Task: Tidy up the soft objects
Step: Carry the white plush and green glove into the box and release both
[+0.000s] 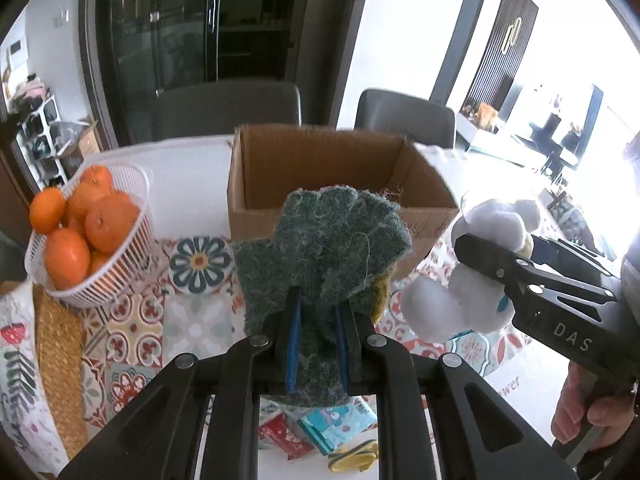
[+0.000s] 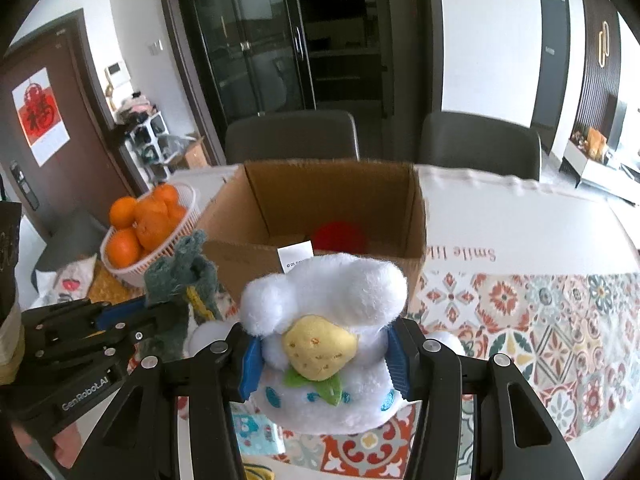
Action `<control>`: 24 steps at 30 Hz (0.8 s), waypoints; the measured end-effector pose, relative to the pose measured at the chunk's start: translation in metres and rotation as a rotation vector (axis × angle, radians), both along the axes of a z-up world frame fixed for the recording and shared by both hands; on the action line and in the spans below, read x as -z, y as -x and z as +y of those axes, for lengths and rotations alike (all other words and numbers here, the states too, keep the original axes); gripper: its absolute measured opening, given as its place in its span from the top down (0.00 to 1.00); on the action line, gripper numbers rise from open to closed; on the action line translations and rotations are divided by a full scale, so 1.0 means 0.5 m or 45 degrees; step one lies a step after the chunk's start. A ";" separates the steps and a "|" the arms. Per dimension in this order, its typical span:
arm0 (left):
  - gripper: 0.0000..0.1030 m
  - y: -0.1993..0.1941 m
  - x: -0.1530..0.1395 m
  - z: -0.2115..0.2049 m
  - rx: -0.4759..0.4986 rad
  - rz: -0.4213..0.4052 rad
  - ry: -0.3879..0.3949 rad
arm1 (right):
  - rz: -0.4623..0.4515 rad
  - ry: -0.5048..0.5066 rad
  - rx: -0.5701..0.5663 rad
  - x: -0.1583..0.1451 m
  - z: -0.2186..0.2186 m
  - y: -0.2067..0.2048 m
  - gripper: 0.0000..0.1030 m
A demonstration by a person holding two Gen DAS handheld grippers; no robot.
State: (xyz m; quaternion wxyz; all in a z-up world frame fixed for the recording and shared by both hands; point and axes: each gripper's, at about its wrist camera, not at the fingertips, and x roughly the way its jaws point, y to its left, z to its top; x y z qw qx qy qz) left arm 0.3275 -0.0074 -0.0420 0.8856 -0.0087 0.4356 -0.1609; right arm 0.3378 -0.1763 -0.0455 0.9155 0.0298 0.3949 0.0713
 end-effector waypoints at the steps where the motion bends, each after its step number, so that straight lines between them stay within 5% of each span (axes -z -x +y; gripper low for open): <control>1: 0.84 0.001 -0.011 0.000 0.001 -0.014 0.004 | -0.013 -0.008 0.000 -0.009 0.002 0.001 0.50; 24: 0.84 -0.074 -0.142 -0.012 0.027 -0.221 0.060 | -0.274 -0.045 0.000 -0.161 0.009 -0.055 0.50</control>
